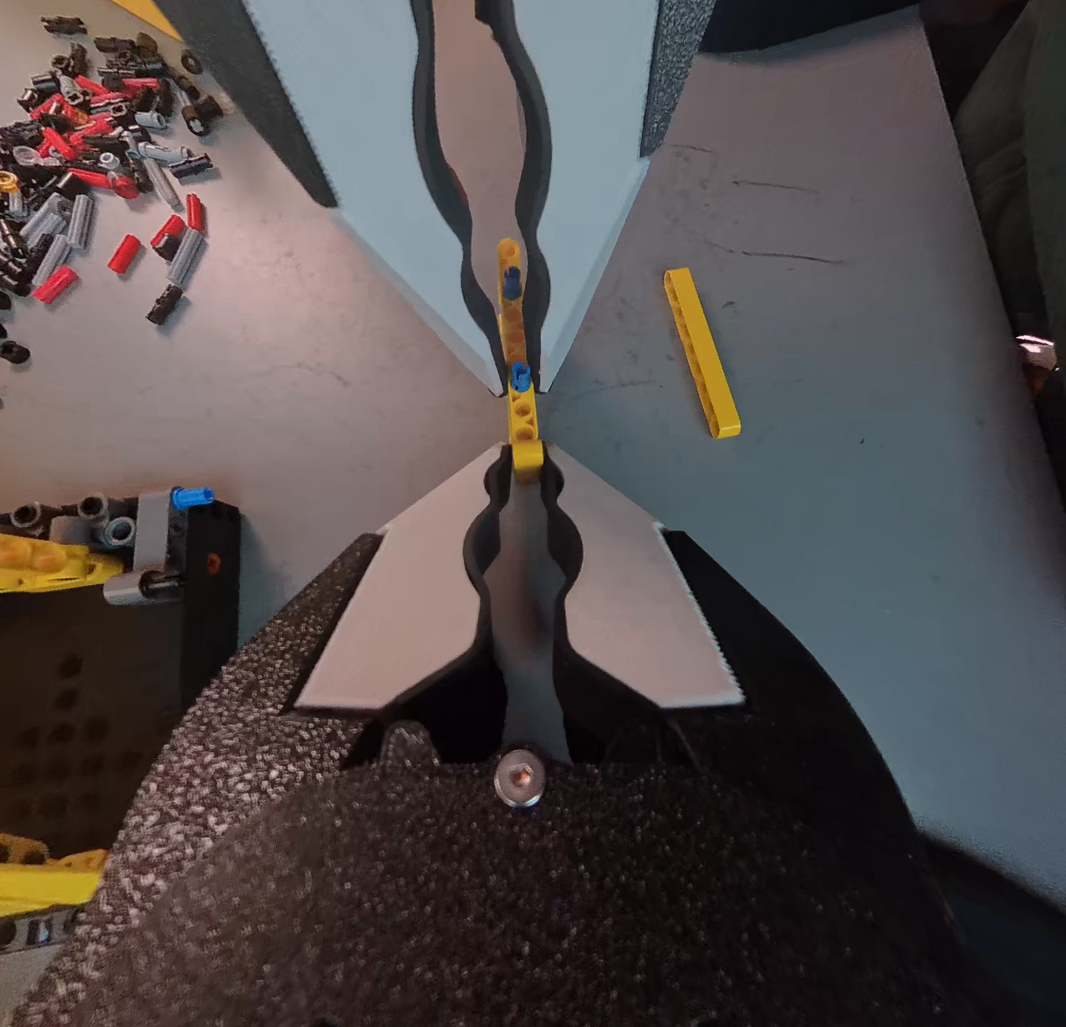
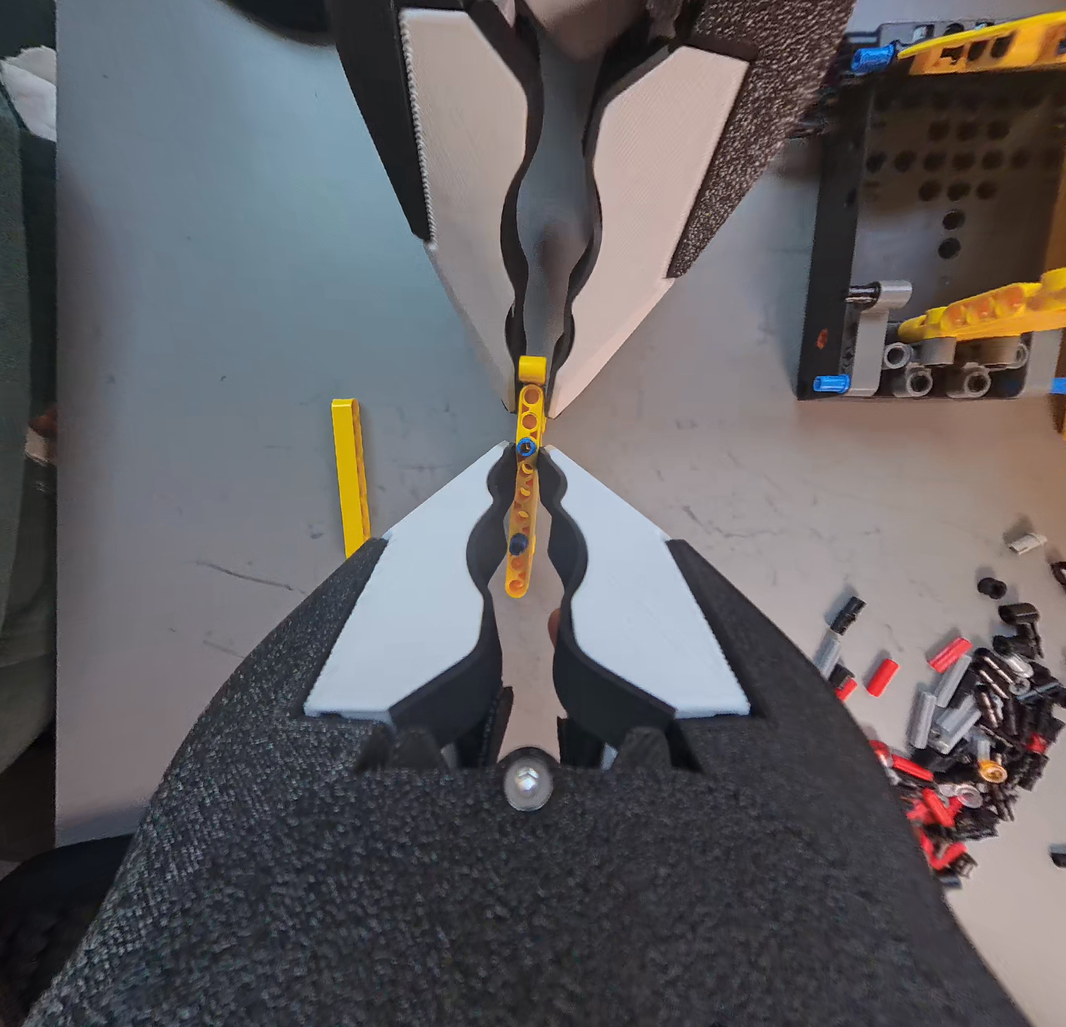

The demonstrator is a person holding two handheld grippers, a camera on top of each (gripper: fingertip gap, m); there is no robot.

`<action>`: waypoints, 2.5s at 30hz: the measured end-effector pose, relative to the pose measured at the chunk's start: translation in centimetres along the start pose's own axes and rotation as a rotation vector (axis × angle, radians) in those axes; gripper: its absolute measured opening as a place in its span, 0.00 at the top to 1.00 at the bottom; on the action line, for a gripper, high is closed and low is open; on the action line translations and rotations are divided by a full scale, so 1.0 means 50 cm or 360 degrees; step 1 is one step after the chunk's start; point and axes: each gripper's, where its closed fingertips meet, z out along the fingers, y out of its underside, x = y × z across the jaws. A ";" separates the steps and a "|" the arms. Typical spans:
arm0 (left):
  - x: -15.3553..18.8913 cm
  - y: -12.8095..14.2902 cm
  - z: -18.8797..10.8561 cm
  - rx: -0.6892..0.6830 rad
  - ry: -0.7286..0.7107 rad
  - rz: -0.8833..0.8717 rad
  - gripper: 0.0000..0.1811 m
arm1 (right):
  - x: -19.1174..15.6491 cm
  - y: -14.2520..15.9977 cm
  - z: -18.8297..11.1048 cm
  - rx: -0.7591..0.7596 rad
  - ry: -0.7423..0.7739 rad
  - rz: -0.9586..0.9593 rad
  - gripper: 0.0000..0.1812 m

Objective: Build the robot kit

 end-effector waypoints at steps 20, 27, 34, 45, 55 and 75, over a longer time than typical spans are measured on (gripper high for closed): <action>0.022 -0.065 -0.035 0.0385 0.0650 -0.0968 0.97 | 0.017 0.010 -0.022 0.0221 0.1038 -0.0523 0.80; -0.013 -0.091 -0.051 0.0613 0.0549 -0.1017 0.95 | 0.033 0.000 -0.038 0.0446 0.1006 -0.0320 0.81; -0.039 -0.117 -0.066 0.0794 0.0520 -0.1113 0.96 | 0.042 -0.003 -0.113 0.0811 0.1024 -0.0247 0.70; -0.025 -0.135 -0.083 0.0916 0.0724 -0.1226 0.97 | 0.030 0.003 -0.124 0.0879 0.1071 -0.0376 0.77; -0.037 -0.125 -0.072 0.0915 0.0701 -0.1316 0.97 | 0.041 0.015 -0.110 0.0800 0.1063 -0.0333 0.78; -0.016 -0.027 0.011 0.0077 -0.0135 -0.0182 0.96 | -0.145 0.053 0.006 0.0505 0.0088 -0.0255 0.85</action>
